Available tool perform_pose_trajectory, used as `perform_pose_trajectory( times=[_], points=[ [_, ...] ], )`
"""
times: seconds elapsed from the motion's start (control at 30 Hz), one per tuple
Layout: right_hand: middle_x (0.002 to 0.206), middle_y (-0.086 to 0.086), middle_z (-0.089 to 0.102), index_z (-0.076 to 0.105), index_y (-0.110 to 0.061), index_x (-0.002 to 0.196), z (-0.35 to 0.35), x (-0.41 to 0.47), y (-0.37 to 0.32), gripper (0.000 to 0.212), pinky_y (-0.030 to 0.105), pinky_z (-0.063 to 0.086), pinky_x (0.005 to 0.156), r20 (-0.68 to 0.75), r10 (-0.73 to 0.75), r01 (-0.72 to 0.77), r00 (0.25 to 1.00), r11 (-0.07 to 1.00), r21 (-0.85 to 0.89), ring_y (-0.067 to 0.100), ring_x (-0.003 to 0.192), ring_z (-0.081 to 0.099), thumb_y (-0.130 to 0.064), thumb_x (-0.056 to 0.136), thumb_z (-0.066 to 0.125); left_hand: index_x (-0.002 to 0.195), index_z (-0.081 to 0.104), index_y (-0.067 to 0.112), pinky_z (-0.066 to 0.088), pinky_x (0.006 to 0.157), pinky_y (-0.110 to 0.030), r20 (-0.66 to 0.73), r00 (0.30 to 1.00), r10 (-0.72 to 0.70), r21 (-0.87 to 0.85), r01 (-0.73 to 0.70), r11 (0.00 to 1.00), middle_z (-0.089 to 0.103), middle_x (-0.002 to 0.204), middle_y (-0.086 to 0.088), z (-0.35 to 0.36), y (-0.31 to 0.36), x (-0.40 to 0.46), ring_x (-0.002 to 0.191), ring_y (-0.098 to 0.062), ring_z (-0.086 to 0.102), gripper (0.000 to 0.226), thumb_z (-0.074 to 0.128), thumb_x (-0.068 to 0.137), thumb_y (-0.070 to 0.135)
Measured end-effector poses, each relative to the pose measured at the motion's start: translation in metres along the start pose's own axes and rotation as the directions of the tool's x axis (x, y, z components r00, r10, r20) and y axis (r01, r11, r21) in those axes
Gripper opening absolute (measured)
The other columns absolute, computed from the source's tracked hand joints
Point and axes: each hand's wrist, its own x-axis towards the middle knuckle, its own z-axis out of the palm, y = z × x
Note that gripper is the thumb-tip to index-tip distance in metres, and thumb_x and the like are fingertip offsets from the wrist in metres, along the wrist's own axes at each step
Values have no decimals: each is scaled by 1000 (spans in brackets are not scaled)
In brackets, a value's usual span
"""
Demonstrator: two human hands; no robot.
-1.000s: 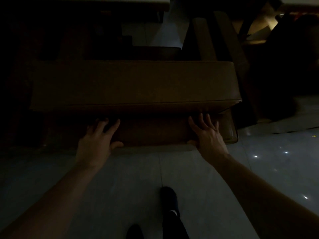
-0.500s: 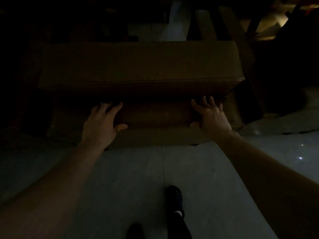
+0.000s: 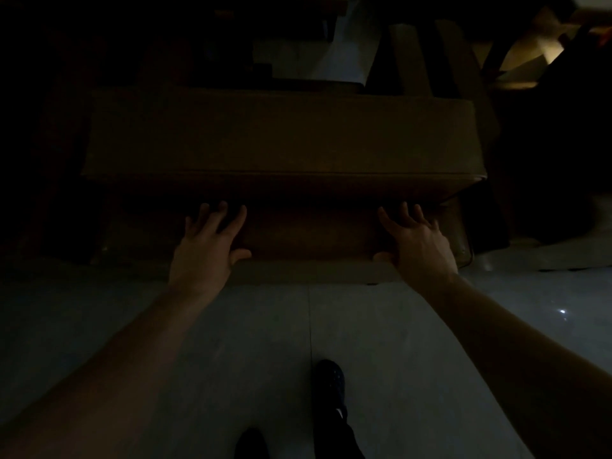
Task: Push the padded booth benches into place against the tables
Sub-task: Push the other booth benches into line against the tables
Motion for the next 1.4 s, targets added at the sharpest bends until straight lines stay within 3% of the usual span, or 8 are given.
perform_pose_trajectory(
  times=[0.43,0.8,1.17,1.4],
  points=[
    [162,20,12,11,-29,156,-3,39,5,89,63,17,117,-8,-24,24,1000,1000,13,44,148,9,-53,88,62,151,37,22,29,110,-63,-84,996,18,-30,-21,999,38,153,-16,-1,-9,35,142,-44,26,75,68,86,42],
    [161,20,18,12,-29,155,-1,38,8,90,64,22,115,-33,-39,39,999,999,-10,43,147,13,-54,86,63,153,29,28,22,114,-59,-35,999,-28,-43,27,999,31,157,-10,-4,-7,37,146,-37,18,75,63,89,47],
    [163,17,11,5,-30,156,-6,38,4,90,60,21,117,11,-17,17,1000,999,-29,40,149,8,-56,89,58,153,29,29,16,118,-53,21,996,-88,-12,89,996,29,158,-8,-11,1,41,147,-35,17,77,66,88,46],
    [163,16,11,4,-30,156,-13,38,1,88,59,22,116,45,-13,14,999,999,-37,40,149,8,-57,89,56,153,23,35,25,115,-48,113,976,-184,-6,186,983,22,161,-1,-23,13,45,149,-31,11,79,67,88,44]
  ],
)
